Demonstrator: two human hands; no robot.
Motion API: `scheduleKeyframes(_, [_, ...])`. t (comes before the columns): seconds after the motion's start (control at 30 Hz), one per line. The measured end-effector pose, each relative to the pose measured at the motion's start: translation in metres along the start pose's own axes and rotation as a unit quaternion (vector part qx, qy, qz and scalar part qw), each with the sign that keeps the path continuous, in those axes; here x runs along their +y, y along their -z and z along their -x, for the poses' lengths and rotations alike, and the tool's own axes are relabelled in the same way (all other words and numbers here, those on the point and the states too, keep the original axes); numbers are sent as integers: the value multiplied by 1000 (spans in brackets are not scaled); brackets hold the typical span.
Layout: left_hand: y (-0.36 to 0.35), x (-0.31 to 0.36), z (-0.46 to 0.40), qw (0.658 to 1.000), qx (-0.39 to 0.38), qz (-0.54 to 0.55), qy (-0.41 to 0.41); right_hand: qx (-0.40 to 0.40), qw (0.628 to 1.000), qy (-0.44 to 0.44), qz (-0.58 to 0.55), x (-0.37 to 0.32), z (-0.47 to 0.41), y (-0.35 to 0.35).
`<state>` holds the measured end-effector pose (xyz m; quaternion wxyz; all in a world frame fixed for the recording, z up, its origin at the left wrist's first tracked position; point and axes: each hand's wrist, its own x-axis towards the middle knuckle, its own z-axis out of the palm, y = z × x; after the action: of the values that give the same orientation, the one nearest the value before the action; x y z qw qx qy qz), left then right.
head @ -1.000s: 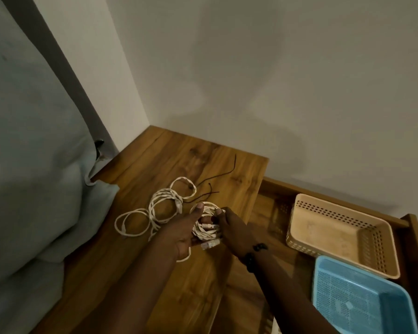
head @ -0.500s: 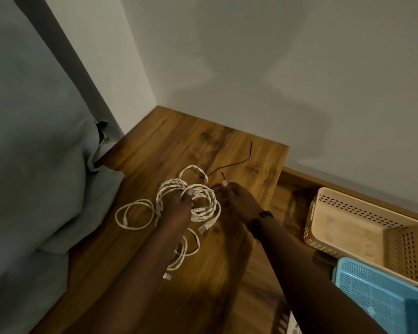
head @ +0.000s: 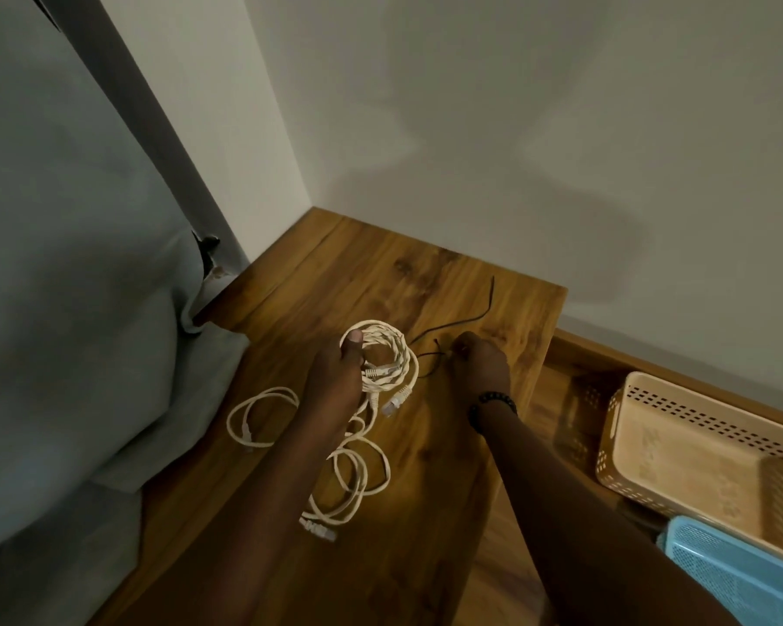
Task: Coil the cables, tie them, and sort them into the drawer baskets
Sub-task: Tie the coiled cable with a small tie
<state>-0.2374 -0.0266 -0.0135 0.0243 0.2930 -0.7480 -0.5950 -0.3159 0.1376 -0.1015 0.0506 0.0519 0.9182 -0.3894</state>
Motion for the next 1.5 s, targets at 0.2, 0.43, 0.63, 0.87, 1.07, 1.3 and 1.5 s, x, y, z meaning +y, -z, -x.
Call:
scheduleKeyframes(0.2, [-1,1,-1,1000,2,5,-20,49,996,15,-76,0,-1,10])
scheduleKeyframes(0.43, [2,1,-4,999,33,8,-25,99,988,105,47,3,9,4])
scheduleKeyframes(0.63, [2,-5,-6,999,26,27,-19,41,923,311,223,8,21,-29])
scheduleKeyframes(0.87, [2,-10,-6,998,10,19,-67,46,969,242,1,-7,31,-7])
scheduleKeyframes(1.07, [-2,1,7,987,14,-40,-153,108,952,147,-248,-58,63,39])
scheduleKeyframes(1.3, [-3,24,41,957,-4,-63,-284,52,934,-36,-351,-96,121,50])
scheduleKeyframes(1.5, [5,35,77,926,31,-49,-374,118,876,-77,-461,-112,151,70])
